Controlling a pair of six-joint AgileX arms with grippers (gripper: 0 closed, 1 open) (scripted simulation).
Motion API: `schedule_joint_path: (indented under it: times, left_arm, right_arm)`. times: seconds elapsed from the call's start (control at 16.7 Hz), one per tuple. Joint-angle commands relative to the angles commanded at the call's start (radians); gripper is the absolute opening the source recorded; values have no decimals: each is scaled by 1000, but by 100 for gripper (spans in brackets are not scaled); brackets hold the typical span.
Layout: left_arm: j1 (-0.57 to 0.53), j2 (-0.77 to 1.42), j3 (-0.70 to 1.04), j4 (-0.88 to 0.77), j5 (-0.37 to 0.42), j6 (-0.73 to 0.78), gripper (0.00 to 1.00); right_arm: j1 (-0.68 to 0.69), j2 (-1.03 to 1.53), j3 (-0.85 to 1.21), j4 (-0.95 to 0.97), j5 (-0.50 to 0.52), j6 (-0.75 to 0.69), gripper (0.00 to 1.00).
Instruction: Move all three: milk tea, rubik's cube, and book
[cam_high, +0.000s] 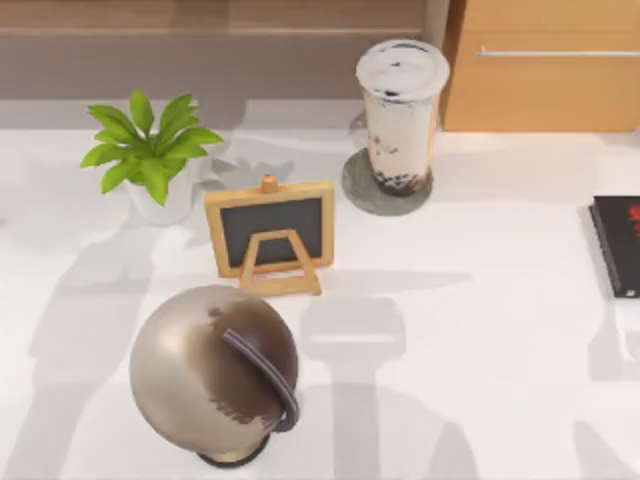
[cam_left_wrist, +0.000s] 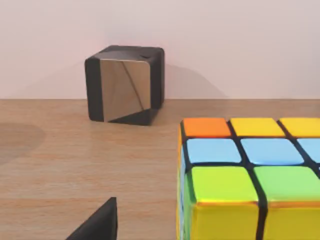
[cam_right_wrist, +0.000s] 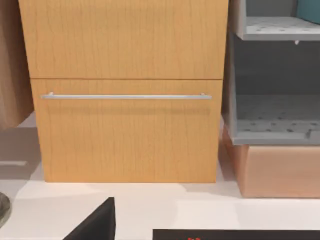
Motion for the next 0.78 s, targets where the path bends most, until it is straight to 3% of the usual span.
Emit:
schedule_joint_path:
  times: [0.48,0.78]
  left_arm:
    - [2,-36,-48,10,-4,1,100]
    - [36,-242,-249,-18,41,9,100]
  right_arm:
    - [0,0,0,0,0,0,100]
    - [0,0,0,0,0,0,100]
